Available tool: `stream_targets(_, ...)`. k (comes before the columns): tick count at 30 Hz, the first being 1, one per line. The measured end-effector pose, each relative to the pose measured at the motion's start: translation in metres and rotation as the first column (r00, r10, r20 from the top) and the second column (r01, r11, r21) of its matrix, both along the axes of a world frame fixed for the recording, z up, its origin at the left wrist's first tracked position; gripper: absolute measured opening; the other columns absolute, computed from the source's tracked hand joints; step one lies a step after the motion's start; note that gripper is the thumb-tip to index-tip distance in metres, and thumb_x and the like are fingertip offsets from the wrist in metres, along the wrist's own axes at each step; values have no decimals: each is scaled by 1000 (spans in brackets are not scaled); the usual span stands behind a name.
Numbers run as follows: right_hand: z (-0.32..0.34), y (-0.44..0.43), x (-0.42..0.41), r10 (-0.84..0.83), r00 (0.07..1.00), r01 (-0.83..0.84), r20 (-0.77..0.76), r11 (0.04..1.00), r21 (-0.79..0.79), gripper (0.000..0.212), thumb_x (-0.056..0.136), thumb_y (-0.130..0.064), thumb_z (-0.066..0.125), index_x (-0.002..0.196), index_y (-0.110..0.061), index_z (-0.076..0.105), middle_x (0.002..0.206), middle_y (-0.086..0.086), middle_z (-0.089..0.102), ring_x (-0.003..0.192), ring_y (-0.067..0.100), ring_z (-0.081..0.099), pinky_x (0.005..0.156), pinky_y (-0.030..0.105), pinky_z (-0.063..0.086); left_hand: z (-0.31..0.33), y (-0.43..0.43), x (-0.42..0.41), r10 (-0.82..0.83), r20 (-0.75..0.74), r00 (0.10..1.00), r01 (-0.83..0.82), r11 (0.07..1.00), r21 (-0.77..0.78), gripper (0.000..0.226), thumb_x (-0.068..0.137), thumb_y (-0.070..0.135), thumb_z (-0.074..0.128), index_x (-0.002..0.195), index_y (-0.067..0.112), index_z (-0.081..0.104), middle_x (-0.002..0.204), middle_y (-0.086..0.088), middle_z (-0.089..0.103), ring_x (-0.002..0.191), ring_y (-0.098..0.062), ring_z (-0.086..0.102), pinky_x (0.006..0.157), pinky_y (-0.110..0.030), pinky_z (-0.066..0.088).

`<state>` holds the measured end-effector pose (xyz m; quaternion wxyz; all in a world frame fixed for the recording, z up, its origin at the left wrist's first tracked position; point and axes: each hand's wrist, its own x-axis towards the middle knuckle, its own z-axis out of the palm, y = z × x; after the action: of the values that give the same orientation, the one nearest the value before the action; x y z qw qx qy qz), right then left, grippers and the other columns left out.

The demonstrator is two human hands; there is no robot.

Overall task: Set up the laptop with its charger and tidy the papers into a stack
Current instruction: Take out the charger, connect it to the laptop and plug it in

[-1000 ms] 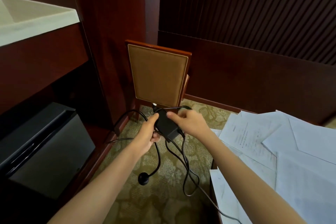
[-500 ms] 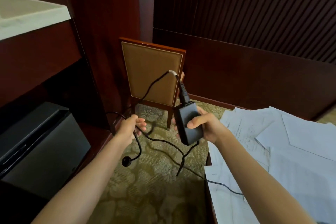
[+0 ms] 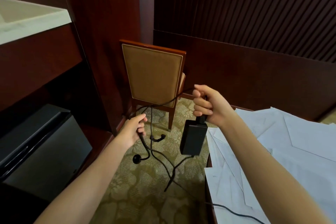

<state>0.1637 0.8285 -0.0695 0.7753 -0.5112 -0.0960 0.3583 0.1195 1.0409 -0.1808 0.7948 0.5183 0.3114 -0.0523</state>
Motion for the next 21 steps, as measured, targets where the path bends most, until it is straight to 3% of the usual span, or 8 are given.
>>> stream_targets(4,20,12,2,-48,989,82,139,964,-252,25,98,-22,41,78,-12,54,35,-9,27,25,1,20,32,14,29,-22,11,-1,193,-157,969,-222,954,-201,29,99,15,42,71,8,41,31,4,29,29,-8,33,75,-30,47)
stream_targets(6,21,22,2,-96,978,144,185,953,-267,27,100,-23,40,81,-11,54,37,-9,28,26,2,19,31,13,27,-31,13,1,211,-181,961,-240,957,-161,23,98,8,41,75,5,44,42,-3,39,45,-12,42,93,-37,44)
stream_targets(8,21,31,0,-93,963,164,251,946,-281,35,100,-26,39,72,-12,52,37,-9,26,30,4,18,33,15,25,-36,12,5,212,-203,956,-214,977,10,8,95,-2,43,89,-1,48,64,-10,49,59,-19,51,86,-40,49)
stream_targets(10,22,38,-2,-64,948,153,313,951,-270,42,99,-28,40,61,-12,48,37,-9,23,33,6,16,35,16,22,-39,17,9,229,-220,948,-186,962,200,18,91,-9,43,105,2,42,90,-16,52,74,-26,56,73,-36,49)
stream_targets(13,35,44,-4,14,922,89,387,965,-248,49,98,-28,42,52,-13,47,37,-9,20,33,7,14,37,16,16,-41,33,16,105,-205,973,46,785,618,50,88,-4,49,132,9,30,126,-19,47,111,-35,53,93,-40,46)
stream_targets(17,46,52,-3,152,849,29,505,943,-331,45,99,-29,41,61,-11,57,39,-7,23,33,8,16,39,19,13,-8,21,34,-187,248,951,-62,668,742,76,79,4,67,140,26,28,135,-1,35,126,-16,37,108,-37,31)
stream_targets(19,44,54,-3,115,847,44,519,958,-284,48,99,-31,40,60,-11,58,37,-7,24,32,8,17,39,19,11,11,7,46,-410,246,878,50,591,805,59,85,0,59,135,25,39,135,3,39,125,-11,37,107,-30,30)
stream_targets(21,44,51,0,-43,876,126,480,982,-141,50,100,-30,38,56,-12,55,35,-8,23,30,6,16,38,17,10,24,-2,46,-572,91,815,347,608,714,30,90,-6,48,108,16,58,121,-5,56,108,-15,53,95,-27,46)
